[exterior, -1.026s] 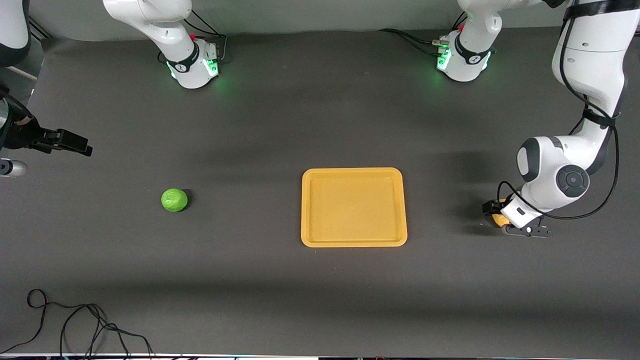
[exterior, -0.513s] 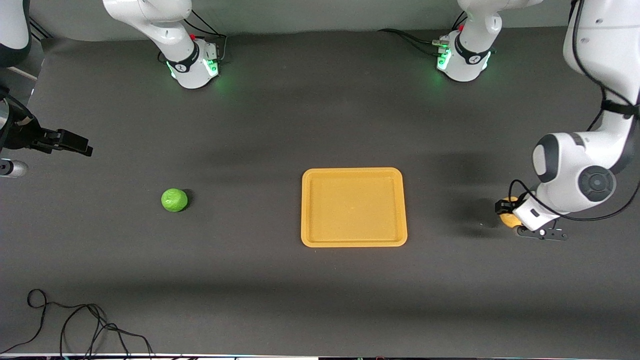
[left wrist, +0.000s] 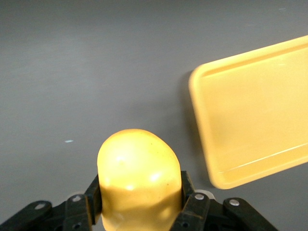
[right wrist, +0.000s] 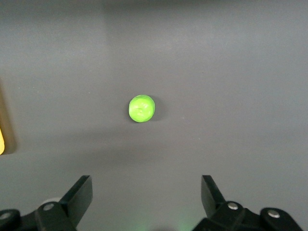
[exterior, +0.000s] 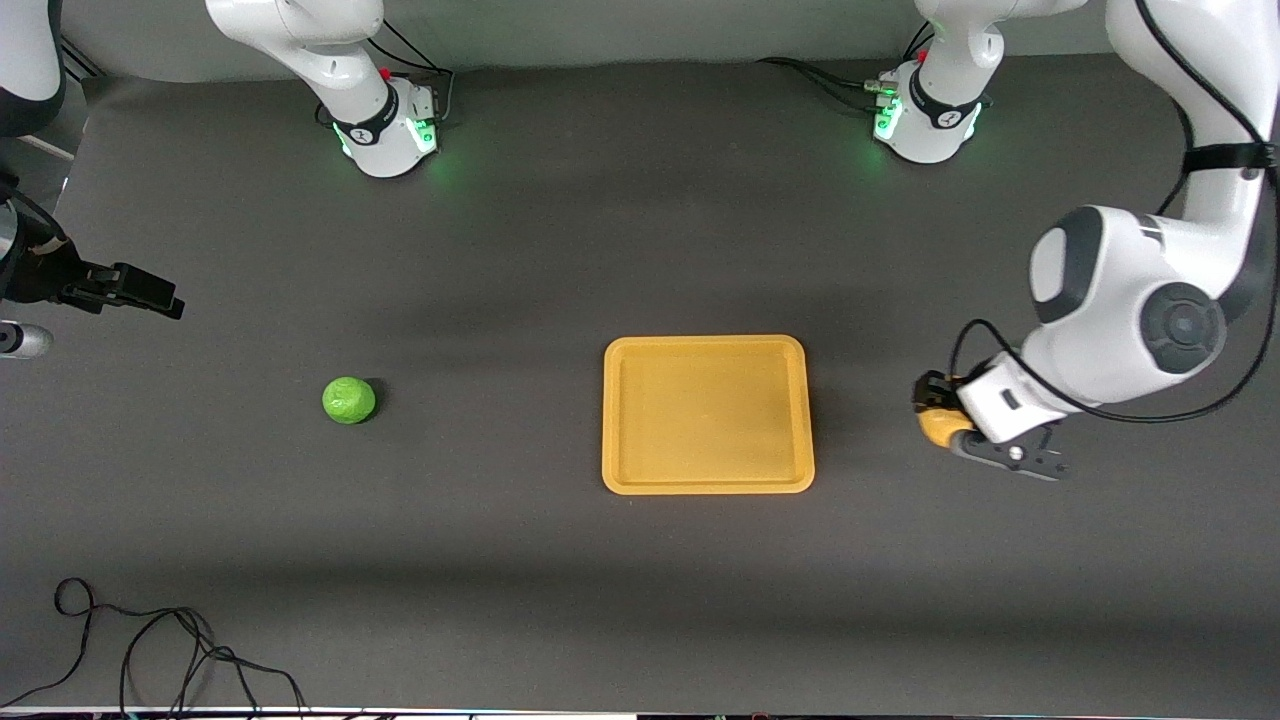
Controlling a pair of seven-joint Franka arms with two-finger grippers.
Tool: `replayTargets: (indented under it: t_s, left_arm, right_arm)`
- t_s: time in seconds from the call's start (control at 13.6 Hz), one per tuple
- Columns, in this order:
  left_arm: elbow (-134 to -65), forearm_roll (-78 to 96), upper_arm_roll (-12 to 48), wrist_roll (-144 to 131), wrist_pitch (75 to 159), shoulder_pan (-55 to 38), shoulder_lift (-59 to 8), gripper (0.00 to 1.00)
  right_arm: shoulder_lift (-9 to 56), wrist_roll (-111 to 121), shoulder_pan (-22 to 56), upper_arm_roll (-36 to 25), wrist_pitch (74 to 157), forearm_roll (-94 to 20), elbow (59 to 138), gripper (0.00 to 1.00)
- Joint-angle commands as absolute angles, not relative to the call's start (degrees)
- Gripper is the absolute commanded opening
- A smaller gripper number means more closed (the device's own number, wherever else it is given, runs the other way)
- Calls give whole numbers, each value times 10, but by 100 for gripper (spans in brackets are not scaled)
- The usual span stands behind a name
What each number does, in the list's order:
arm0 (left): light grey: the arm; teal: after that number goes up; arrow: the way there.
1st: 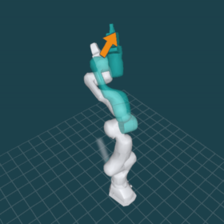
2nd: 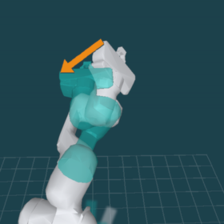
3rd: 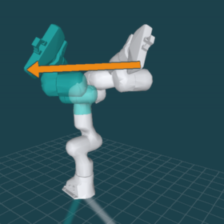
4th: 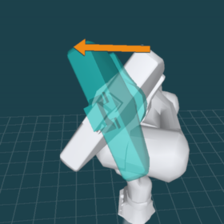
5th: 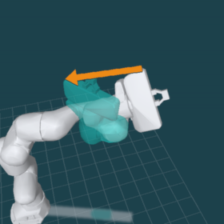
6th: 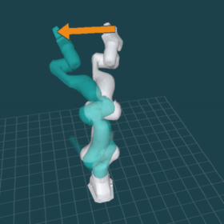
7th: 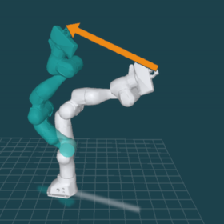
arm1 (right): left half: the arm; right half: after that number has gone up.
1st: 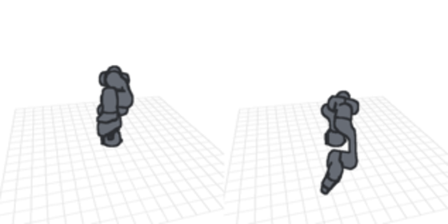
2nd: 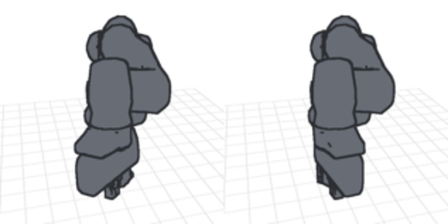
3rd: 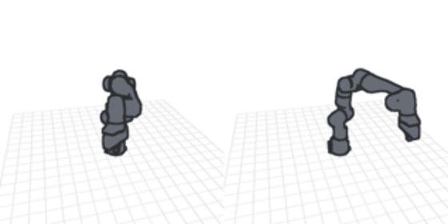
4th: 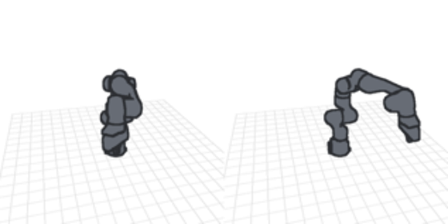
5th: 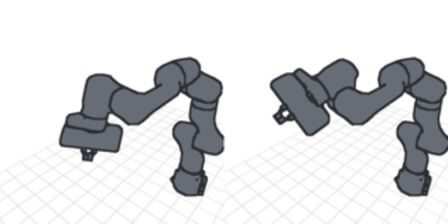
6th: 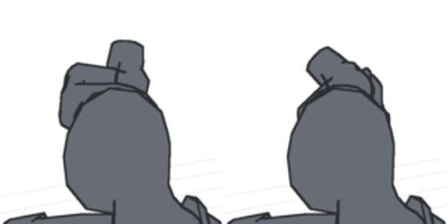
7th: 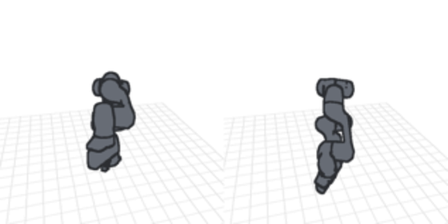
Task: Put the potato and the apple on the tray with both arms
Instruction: 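Carry the potato with the left gripper over the tray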
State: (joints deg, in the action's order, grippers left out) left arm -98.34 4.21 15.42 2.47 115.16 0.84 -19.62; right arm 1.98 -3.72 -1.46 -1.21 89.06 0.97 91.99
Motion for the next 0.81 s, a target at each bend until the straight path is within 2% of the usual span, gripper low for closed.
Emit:
replayTargets:
  t_s: [0.0, 0.29, 0.51, 0.73]
  left_arm:
    - [-959, 47, 152, -49, 1169, -40, -246, 0]
    - [-970, 34, 150, -146, 1282, -110, -305, 0]
    - [-1013, 1, 149, -198, 1381, -135, -337, 0]
    - [-1026, -29, 148, -226, 1392, -145, -347, 0]
  right_arm:
    - [8, -26, -10, -16, 903, 14, 934, 100]
    - [8, -26, -11, -17, 903, 13, 936, 100]
    - [8, -26, -11, -17, 902, 13, 937, 100]
    - [8, -26, -11, -17, 902, 13, 937, 100]
